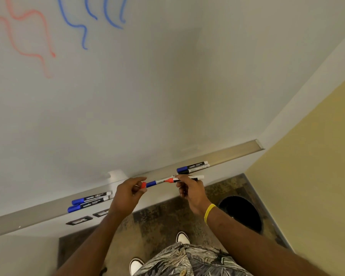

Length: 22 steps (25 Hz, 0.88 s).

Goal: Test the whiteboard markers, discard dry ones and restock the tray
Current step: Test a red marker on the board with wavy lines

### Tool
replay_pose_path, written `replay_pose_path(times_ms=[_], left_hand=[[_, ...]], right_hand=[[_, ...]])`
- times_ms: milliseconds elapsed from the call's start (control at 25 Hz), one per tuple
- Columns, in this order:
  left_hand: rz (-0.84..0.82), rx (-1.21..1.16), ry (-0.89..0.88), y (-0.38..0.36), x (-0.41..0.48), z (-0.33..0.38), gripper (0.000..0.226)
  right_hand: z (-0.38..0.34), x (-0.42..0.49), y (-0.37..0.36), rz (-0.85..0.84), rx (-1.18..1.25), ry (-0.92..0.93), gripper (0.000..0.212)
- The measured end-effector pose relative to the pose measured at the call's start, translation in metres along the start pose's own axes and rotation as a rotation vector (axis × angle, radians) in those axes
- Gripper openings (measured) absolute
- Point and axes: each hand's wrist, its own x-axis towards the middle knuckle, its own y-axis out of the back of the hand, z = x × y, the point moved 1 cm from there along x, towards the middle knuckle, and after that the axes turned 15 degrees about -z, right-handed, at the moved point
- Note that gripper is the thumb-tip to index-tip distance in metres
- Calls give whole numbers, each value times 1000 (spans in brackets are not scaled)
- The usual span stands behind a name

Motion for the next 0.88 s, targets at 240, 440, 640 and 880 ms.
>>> replay_pose_path(times_ms=[240,440,640,880], left_hand=[[272,-871,172,1,-9,30,19],[299,-1169,188,-7,-13,55,17],[289,-1118,155,-9,-16,63,17],[193,-1099,150,-13,-17,63,23]], right_hand=[[-1,4,-26,-89,-17,51,23],[-4,4,-36,-116,-53,86,18],[-4,3,-36,-99,-27,101,18],[0,2,-35,-140,-52,101,27]])
